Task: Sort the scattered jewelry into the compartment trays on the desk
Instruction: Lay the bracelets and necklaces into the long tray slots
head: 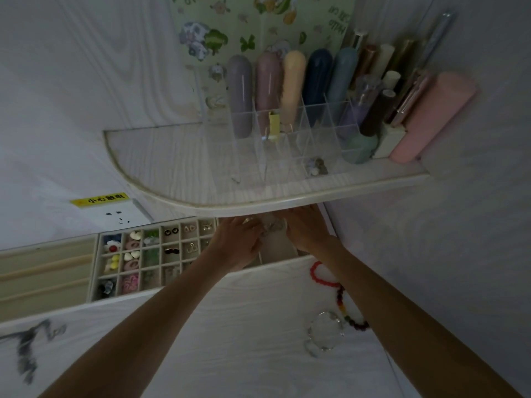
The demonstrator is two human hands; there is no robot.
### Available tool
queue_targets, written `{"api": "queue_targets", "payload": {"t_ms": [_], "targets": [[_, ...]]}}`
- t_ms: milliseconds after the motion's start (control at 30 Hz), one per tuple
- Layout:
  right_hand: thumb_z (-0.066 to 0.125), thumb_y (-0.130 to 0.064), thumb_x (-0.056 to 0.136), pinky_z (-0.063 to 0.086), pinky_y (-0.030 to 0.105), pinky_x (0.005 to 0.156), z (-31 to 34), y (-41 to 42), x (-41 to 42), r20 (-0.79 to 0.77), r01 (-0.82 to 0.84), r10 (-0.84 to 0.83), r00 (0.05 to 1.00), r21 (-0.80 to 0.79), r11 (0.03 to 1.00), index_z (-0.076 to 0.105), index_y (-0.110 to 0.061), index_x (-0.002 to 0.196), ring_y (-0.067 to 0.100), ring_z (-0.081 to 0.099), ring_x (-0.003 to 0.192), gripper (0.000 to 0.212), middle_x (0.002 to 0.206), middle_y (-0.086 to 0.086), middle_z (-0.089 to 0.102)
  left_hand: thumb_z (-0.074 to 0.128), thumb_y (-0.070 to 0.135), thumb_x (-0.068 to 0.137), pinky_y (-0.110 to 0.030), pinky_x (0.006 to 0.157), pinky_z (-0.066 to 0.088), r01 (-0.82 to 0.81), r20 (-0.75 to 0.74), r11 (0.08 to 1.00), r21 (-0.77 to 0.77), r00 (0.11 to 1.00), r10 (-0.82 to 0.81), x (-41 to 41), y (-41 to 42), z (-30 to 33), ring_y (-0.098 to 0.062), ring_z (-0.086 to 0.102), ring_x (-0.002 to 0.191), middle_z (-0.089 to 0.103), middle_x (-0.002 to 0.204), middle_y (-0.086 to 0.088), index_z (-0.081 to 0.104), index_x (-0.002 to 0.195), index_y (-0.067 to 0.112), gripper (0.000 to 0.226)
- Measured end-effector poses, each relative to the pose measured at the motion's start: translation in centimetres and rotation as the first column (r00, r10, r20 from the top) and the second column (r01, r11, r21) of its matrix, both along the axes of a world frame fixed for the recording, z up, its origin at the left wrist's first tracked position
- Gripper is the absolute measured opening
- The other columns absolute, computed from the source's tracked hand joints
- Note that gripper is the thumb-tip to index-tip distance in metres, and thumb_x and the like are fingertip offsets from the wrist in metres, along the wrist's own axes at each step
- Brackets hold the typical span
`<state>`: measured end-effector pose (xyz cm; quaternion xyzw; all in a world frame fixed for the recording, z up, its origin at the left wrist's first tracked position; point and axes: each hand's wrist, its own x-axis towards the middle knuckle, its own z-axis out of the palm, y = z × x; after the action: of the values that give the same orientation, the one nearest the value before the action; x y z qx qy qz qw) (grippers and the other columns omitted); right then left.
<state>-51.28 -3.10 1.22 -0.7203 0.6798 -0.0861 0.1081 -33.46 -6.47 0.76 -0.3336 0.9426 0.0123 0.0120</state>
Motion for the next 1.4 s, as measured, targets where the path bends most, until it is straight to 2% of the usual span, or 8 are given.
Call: {"api": "queue_targets", "payload": {"t_ms": [133, 267, 400, 533, 1033, 1133, 1300, 1400], "targets": [[0.053, 0.003, 0.081, 0.037, 0.05, 0.101, 0.0, -0.5, -0.1, -0.011, -0.015, 0.016, 1.0, 0.037, 0.999, 0.057, -0.018, 0.127, 0.036, 0.038, 0.131, 0.05, 0.137, 0.013, 0.049, 0.034, 0.036, 0.071, -0.035, 0.077, 0.054, 0.013, 0.015, 1.0, -0.012, 1.0, -0.013, 0.3, 0.3, -0.2, -0.025, 0.068, 0.093, 0.072, 0.098, 0.0, 0.074, 0.093, 0.019, 0.049], [0.05, 0.005, 0.075, 0.04, 0.047, 0.098, -0.4, 0.3, -0.3, 0.01, 0.026, -0.026, 1.0, -0.071, 0.997, 0.059, -0.018, 0.125, 0.035, 0.043, 0.128, 0.056, 0.132, 0.013, 0.054, 0.035, 0.035, 0.072, -0.036, 0.08, 0.054, -0.003, -0.003, 1.0, -0.014, 1.0, 0.003, 0.3, 0.5, -0.2, -0.026, 0.067, 0.096, 0.072, 0.103, -0.003, 0.072, 0.102, 0.015, 0.052], [0.049, -0.007, 0.084, 0.03, 0.036, 0.095, 0.0, 1.6, -0.1, -0.156, 0.014, 0.001, 0.988, 0.096, 0.995, 0.043, -0.031, 0.138, 0.027, 0.038, 0.124, 0.059, 0.132, 0.005, 0.046, 0.032, 0.036, 0.072, -0.042, 0.084, 0.053, -0.031, 0.035, 0.999, 0.009, 0.999, 0.03, 0.2, 0.3, 0.0, -0.028, 0.065, 0.102, 0.071, 0.107, -0.004, 0.072, 0.103, 0.015, 0.054], [0.049, -0.011, 0.084, 0.028, 0.035, 0.089, 0.4, 1.9, -0.2, -0.225, 0.03, -0.004, 0.974, 0.111, 0.993, 0.043, -0.033, 0.137, 0.027, 0.039, 0.114, 0.057, 0.124, 0.006, 0.046, 0.032, 0.037, 0.071, -0.042, 0.084, 0.052, -0.07, 0.062, 0.997, 0.036, 0.996, 0.068, 0.2, 0.2, -0.2, -0.028, 0.065, 0.103, 0.071, 0.107, -0.003, 0.073, 0.1, 0.015, 0.055], [0.047, -0.009, 0.085, 0.03, 0.035, 0.083, 0.3, 2.0, 0.1, -0.191, 0.04, -0.018, 0.981, 0.109, 0.993, 0.044, -0.035, 0.137, 0.027, 0.044, 0.107, 0.058, 0.115, 0.006, 0.05, 0.035, 0.035, 0.071, -0.038, 0.079, 0.053, -0.005, 0.006, 0.998, -0.058, 1.0, 0.005, 0.4, 0.7, 0.3, -0.027, 0.065, 0.095, 0.07, 0.097, -0.005, 0.072, 0.096, 0.015, 0.049], [0.044, -0.004, 0.086, 0.033, 0.036, 0.083, 1.2, 2.6, 0.0, -0.106, 0.056, -0.048, 0.993, 0.066, 0.996, 0.047, -0.031, 0.135, 0.028, 0.046, 0.104, 0.056, 0.111, 0.008, 0.053, 0.053, 0.029, 0.07, -0.04, 0.085, 0.05, -0.053, -0.029, 0.997, -0.052, 0.998, 0.052, 0.7, 1.3, 0.5, -0.029, 0.063, 0.102, 0.069, 0.104, -0.008, 0.069, 0.105, 0.013, 0.041], [0.043, -0.004, 0.085, 0.045, 0.043, 0.078, 3.0, 6.2, -0.7, 0.064, 0.135, -0.138, 0.988, 0.056, 0.989, 0.067, -0.018, 0.108, 0.031, 0.051, 0.092, 0.036, 0.094, 0.012, 0.057, 0.068, 0.018, 0.067, -0.035, 0.074, 0.051, -0.229, -0.21, 0.972, -0.058, 0.954, 0.212, 0.5, 5.2, 2.4, -0.028, 0.062, 0.088, 0.069, 0.089, -0.005, 0.07, 0.083, 0.013, 0.017], [0.046, -0.006, 0.09, 0.047, 0.037, 0.08, 3.1, 9.7, -0.9, 0.227, 0.148, -0.183, 0.957, 0.161, 0.976, 0.064, -0.013, 0.109, 0.023, 0.054, 0.094, 0.027, 0.099, 0.009, 0.058, 0.068, 0.017, 0.072, -0.035, 0.073, 0.051, -0.251, -0.318, 0.964, 0.094, 0.91, 0.268, 0.2, 8.5, 2.3, -0.024, 0.061, 0.086, 0.068, 0.086, 0.001, 0.071, 0.082, 0.018, 0.01]]}}
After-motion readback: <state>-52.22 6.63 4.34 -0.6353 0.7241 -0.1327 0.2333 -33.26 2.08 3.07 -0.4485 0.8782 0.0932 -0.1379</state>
